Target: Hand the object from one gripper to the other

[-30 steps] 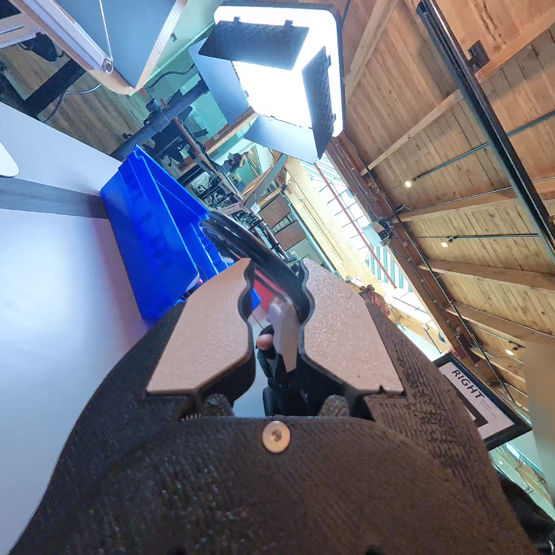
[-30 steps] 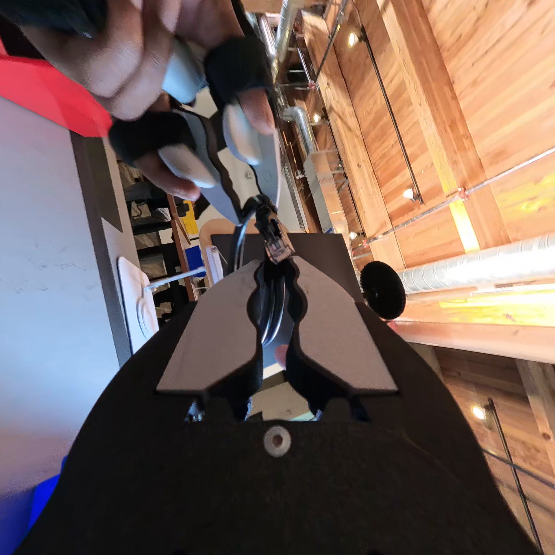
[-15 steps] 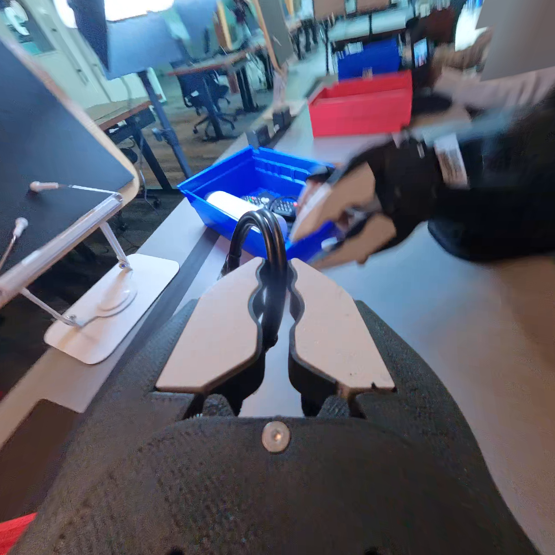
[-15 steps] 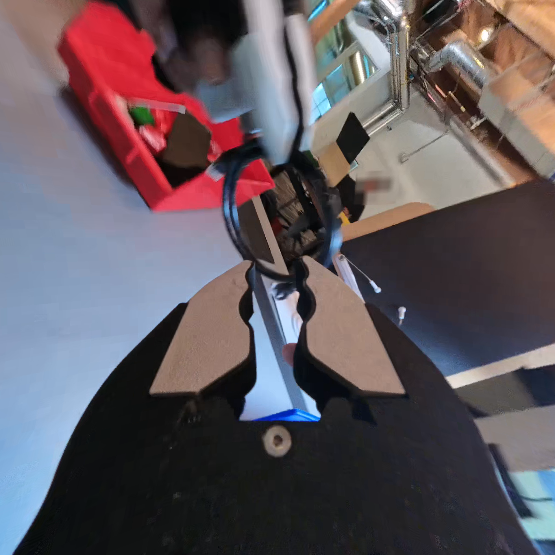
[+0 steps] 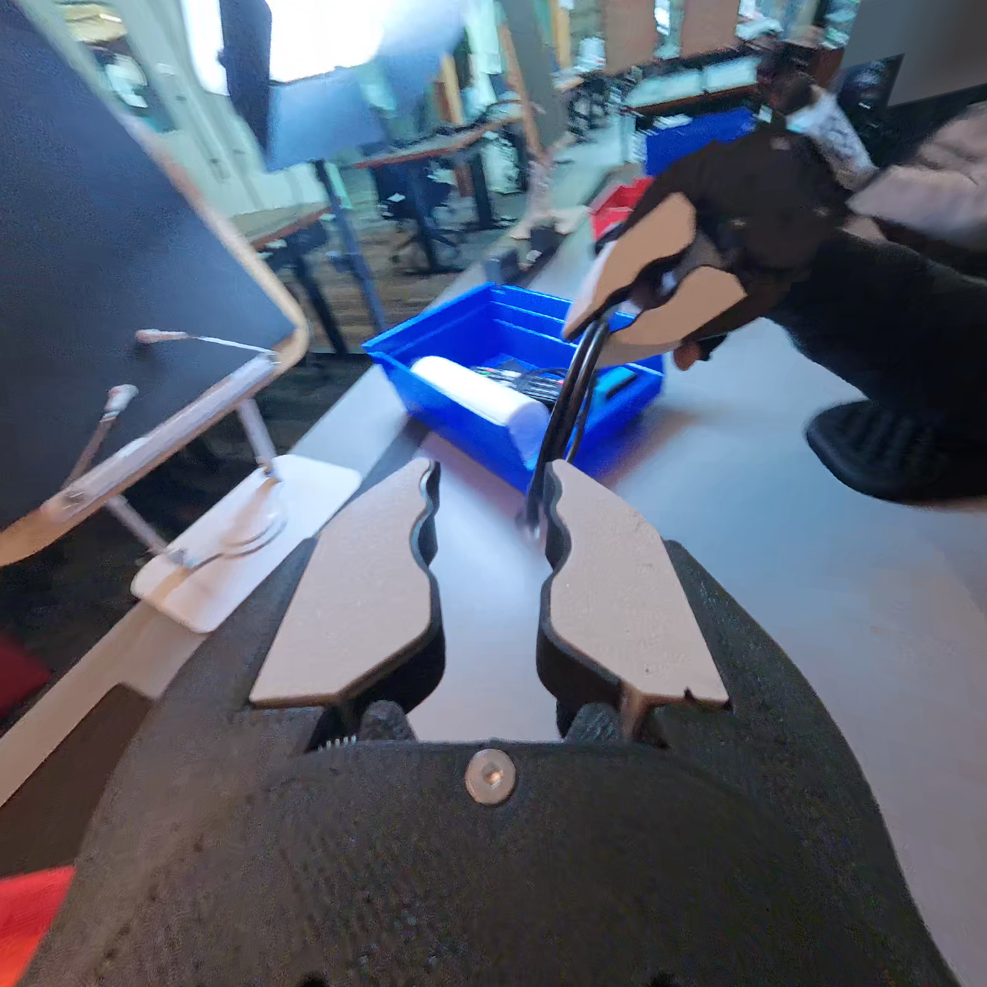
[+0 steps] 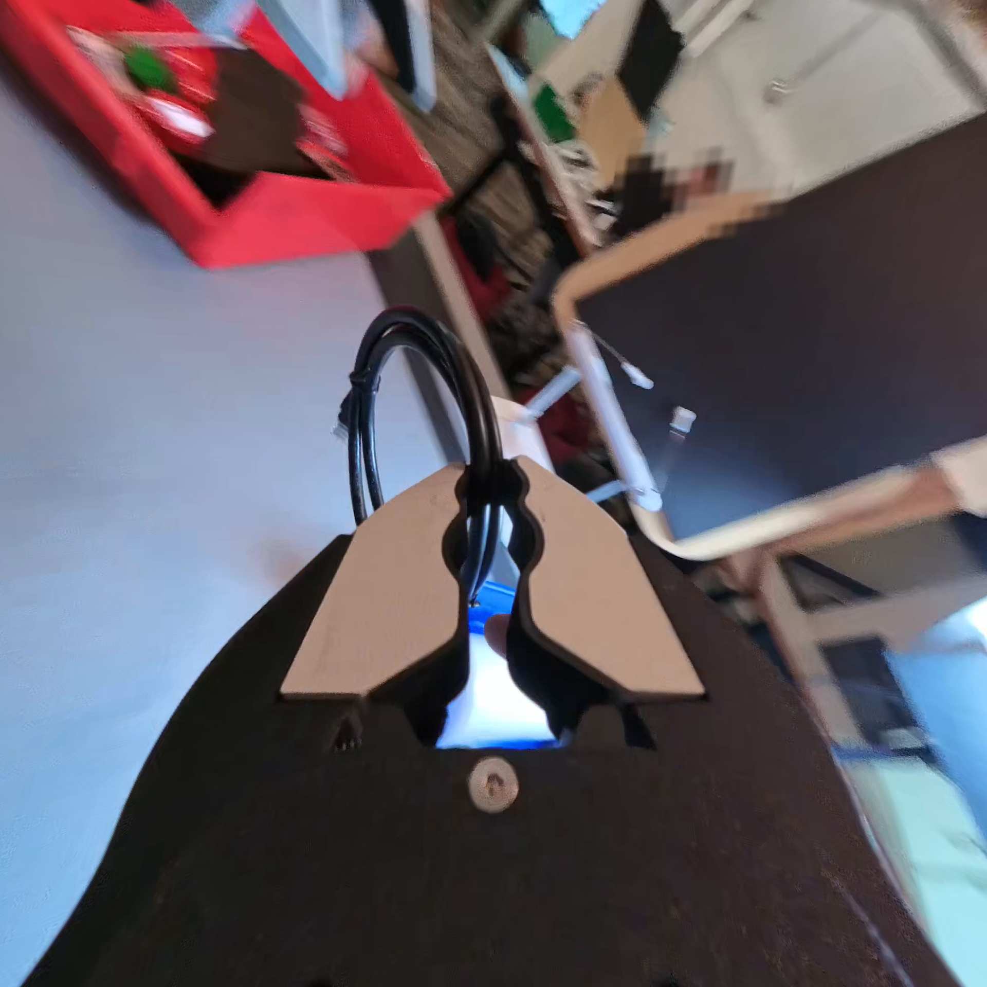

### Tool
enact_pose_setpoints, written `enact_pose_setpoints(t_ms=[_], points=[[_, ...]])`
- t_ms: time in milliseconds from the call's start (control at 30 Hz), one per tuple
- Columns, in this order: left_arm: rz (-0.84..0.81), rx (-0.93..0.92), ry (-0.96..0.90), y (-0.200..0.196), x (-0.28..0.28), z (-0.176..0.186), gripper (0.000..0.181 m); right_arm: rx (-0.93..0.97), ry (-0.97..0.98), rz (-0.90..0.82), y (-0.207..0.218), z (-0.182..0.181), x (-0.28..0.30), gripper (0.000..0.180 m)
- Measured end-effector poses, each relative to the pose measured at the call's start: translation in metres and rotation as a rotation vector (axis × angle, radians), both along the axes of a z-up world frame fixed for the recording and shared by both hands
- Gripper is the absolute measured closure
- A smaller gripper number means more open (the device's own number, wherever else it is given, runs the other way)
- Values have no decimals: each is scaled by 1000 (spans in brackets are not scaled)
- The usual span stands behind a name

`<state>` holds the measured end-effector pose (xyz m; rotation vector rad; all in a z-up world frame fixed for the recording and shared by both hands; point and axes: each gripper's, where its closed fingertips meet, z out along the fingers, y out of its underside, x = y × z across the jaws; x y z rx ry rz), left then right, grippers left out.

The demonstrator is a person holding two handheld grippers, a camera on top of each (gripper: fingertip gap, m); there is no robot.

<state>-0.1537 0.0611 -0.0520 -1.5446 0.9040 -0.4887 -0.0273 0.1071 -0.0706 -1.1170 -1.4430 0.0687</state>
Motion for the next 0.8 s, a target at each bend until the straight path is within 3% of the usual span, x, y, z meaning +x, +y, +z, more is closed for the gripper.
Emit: enact_pose_setpoints(t_ms=[100, 167, 267, 400, 500, 600, 700, 800], points=[[131, 74, -49, 9, -28, 20, 144, 171, 113, -234, 38, 38, 44, 169], [210, 114, -55, 11, -44, 30, 147, 269, 75, -422, 65, 44, 78, 169], [304, 159, -97, 14, -62, 42, 151, 284, -41, -675, 105, 21, 122, 169], [387, 191, -153, 17, -80, 51, 158, 103, -241, -867, 140, -54, 151, 169], [427, 204, -175, 18, -91, 54, 161, -87, -394, -864, 137, -108, 142, 165], [445, 212, -195, 17, -100, 58, 160, -247, -387, -815, 122, -122, 123, 147], [462, 223, -204, 15, -109, 62, 160, -270, -295, -736, 112, -101, 108, 136], [489, 227, -209, 13, -121, 65, 160, -339, -57, -613, 98, -63, 88, 135]])
